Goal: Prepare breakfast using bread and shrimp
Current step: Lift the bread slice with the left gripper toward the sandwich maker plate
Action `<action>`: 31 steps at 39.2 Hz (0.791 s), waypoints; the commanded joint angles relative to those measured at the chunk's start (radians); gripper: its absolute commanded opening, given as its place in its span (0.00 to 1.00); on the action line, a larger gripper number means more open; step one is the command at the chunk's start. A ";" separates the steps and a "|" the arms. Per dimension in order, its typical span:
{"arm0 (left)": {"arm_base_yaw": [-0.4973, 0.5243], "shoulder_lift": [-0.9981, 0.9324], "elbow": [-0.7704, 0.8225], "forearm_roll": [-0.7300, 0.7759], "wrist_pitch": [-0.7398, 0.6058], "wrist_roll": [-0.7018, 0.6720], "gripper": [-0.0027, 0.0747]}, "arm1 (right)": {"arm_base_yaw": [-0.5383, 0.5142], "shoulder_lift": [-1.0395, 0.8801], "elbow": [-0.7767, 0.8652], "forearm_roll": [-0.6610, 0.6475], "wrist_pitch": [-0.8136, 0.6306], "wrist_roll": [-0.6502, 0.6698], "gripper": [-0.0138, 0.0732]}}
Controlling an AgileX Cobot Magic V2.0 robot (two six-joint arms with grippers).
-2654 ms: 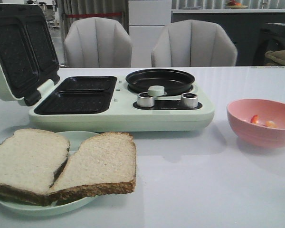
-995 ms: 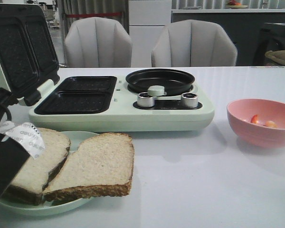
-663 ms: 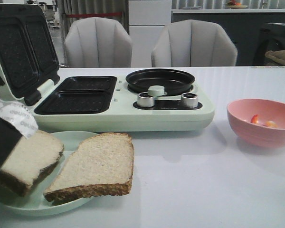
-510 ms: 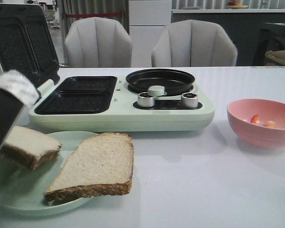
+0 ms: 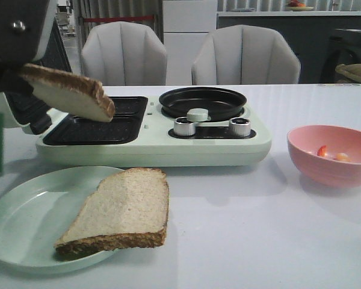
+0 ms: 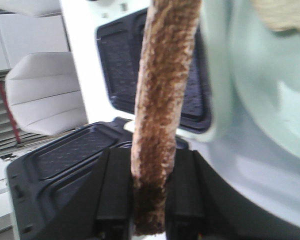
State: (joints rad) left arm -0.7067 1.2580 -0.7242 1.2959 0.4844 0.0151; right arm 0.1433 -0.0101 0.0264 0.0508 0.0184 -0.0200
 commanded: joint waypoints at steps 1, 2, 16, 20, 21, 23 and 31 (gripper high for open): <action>0.048 0.000 -0.072 0.054 -0.044 -0.015 0.25 | -0.002 -0.021 -0.016 -0.015 -0.077 0.000 0.32; 0.058 0.011 -0.088 0.055 -0.048 -0.015 0.26 | -0.002 -0.021 -0.016 -0.015 -0.077 0.000 0.32; 0.222 0.259 -0.344 0.108 -0.124 -0.080 0.25 | -0.002 -0.021 -0.016 -0.015 -0.077 0.000 0.32; 0.257 0.331 -0.436 0.113 -0.155 -0.080 0.26 | -0.002 -0.021 -0.016 -0.015 -0.077 0.000 0.32; 0.267 0.350 -0.455 0.113 -0.159 -0.082 0.25 | -0.002 -0.021 -0.016 -0.015 -0.077 0.000 0.32; 0.281 0.384 -0.499 0.113 -0.178 -0.082 0.25 | -0.002 -0.021 -0.016 -0.015 -0.077 0.000 0.32; 0.324 0.509 -0.659 0.113 -0.281 -0.092 0.25 | -0.002 -0.021 -0.016 -0.015 -0.077 0.000 0.32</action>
State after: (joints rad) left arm -0.3971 1.7714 -1.3020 1.3909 0.2593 -0.0573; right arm 0.1433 -0.0101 0.0264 0.0508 0.0184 -0.0200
